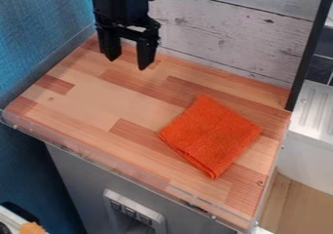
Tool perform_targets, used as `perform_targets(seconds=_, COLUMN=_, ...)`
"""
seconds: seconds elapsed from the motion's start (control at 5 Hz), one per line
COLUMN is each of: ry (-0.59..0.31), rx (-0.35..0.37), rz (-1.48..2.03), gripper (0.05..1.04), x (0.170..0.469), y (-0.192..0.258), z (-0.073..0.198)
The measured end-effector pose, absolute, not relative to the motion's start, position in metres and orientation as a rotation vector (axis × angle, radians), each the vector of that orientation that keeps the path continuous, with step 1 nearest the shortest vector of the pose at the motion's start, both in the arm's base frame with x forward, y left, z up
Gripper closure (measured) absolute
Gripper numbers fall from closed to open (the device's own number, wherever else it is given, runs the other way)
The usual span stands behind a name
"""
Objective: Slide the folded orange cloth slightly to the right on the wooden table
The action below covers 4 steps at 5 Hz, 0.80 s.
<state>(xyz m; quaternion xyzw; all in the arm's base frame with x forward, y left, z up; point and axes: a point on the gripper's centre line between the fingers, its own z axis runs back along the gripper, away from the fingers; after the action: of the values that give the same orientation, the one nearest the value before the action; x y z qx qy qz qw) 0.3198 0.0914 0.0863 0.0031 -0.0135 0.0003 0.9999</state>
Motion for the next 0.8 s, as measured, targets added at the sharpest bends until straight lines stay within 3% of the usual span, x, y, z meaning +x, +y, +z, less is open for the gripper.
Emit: perform_targets(seconds=0.8, ry=0.021, rx=0.0, rz=-0.001, gripper=0.087, x=0.31, y=0.107, z=0.094)
